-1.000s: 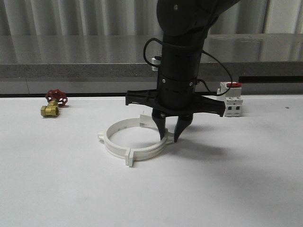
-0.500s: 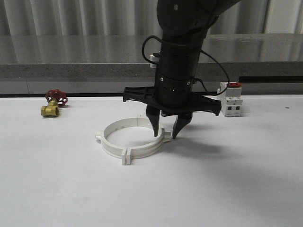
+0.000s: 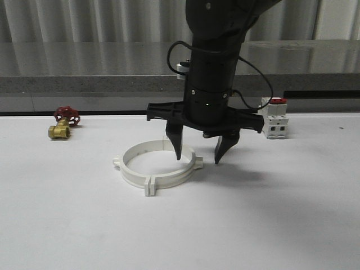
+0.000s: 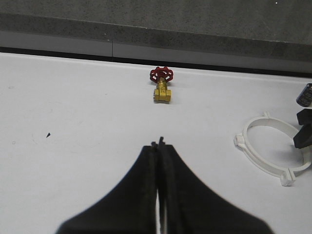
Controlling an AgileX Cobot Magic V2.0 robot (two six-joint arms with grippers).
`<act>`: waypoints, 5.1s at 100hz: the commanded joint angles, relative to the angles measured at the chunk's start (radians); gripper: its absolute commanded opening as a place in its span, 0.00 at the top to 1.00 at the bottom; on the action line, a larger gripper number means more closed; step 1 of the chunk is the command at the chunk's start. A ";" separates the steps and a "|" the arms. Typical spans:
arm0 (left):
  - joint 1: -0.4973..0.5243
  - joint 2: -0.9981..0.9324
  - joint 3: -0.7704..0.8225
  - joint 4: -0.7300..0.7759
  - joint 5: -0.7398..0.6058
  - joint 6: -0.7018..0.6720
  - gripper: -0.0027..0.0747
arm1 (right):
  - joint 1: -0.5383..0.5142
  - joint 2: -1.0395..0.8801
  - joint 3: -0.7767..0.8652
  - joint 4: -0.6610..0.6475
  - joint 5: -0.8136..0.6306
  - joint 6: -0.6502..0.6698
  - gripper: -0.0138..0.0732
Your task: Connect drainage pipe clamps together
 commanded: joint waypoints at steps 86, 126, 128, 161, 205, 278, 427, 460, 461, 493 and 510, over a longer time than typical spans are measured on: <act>0.004 0.004 -0.028 -0.008 -0.077 0.001 0.99 | -0.354 -0.695 0.336 -0.149 0.030 -0.293 0.22; 0.004 0.004 -0.028 -0.008 -0.077 0.001 0.99 | -0.420 -1.140 0.697 -0.150 -0.008 -0.335 0.22; 0.004 0.004 -0.028 -0.008 -0.077 0.001 0.99 | -0.420 -1.164 0.713 -0.150 -0.006 -0.335 0.22; 0.004 0.004 -0.028 -0.008 -0.077 0.001 0.99 | -0.420 -1.520 0.907 -0.150 0.017 -0.420 0.25; 0.004 0.004 -0.028 -0.008 -0.077 0.001 0.99 | -0.420 -1.622 0.952 -0.150 0.043 -0.421 0.92; 0.004 0.004 -0.028 -0.008 -0.077 0.001 0.99 | -0.420 -1.626 0.958 -0.152 0.045 -0.421 0.92; 0.004 0.004 -0.028 -0.008 -0.077 0.001 0.99 | -0.533 -2.133 1.567 0.239 -0.627 -0.821 0.92; 0.004 0.004 -0.028 -0.008 -0.077 0.001 0.99 | -0.533 -2.133 1.567 0.239 -0.656 -0.821 0.92; 0.004 0.004 -0.028 -0.008 -0.077 0.001 0.99 | -0.533 -2.133 1.567 0.239 -0.654 -0.821 0.92; 0.004 0.004 -0.028 -0.008 -0.077 0.001 0.99 | -0.533 -2.133 1.567 0.239 -0.654 -0.821 0.92; 0.004 0.004 -0.028 -0.008 -0.077 0.001 0.99 | -0.533 -2.132 1.567 0.239 -0.654 -0.821 0.92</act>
